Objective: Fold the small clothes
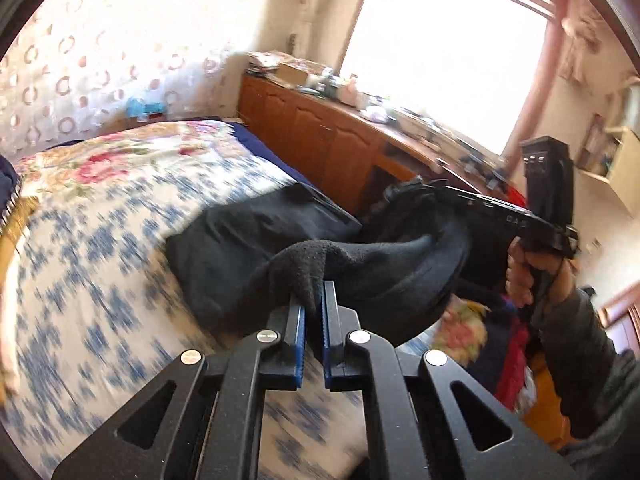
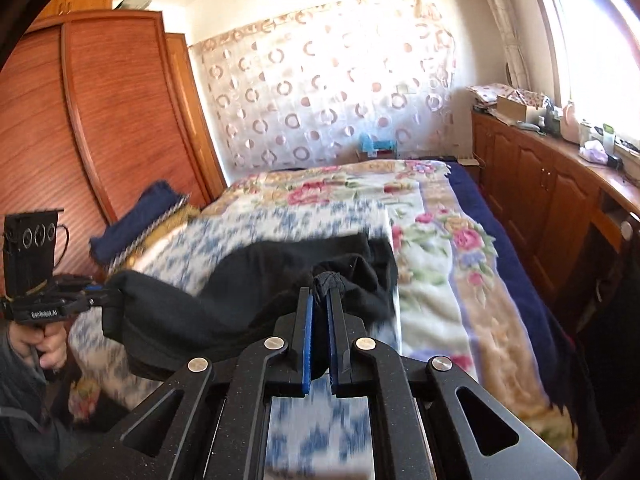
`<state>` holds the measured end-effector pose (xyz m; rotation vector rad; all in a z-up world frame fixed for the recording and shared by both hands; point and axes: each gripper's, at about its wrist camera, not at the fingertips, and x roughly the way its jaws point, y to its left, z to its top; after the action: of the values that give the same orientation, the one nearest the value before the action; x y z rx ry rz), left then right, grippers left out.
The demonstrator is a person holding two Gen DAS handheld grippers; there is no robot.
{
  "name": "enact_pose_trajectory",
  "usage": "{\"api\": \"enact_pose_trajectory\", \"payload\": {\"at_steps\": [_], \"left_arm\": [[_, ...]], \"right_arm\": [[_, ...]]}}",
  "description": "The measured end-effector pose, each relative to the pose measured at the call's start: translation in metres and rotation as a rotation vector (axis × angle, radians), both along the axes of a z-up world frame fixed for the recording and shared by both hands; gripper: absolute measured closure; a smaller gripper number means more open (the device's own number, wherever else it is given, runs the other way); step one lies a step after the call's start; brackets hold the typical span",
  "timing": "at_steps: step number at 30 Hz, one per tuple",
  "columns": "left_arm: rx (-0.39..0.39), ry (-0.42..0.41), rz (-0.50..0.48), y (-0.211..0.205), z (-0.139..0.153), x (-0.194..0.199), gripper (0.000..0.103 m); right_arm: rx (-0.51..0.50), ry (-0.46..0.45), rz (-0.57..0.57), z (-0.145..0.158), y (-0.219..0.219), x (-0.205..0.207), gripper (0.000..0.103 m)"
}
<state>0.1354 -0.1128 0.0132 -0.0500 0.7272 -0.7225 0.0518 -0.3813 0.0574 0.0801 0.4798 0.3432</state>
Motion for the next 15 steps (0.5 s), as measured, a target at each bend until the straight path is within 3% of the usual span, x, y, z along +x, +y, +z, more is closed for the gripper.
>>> {"api": "enact_pose_trajectory", "payload": {"at_steps": [3, 5, 10, 12, 15], "left_arm": [[0.025, 0.006, 0.077, 0.007, -0.003, 0.047, 0.096], [0.035, 0.029, 0.113, 0.011, -0.012, 0.078, 0.096], [0.085, 0.074, 0.149, 0.017, -0.035, 0.122, 0.093], [0.087, 0.063, 0.161, 0.022, -0.037, 0.127, 0.072], [0.061, 0.039, 0.165, 0.032, -0.034, 0.127, 0.048]], "right_arm": [[0.033, 0.016, -0.008, 0.007, 0.000, 0.047, 0.097], [0.004, 0.019, -0.022, 0.009, 0.012, 0.084, 0.097], [-0.062, 0.080, -0.049, -0.014, 0.039, 0.161, 0.097], [-0.076, 0.116, -0.055, -0.024, 0.043, 0.182, 0.097], [-0.071, 0.150, -0.052, -0.026, 0.049, 0.201, 0.097]]}}
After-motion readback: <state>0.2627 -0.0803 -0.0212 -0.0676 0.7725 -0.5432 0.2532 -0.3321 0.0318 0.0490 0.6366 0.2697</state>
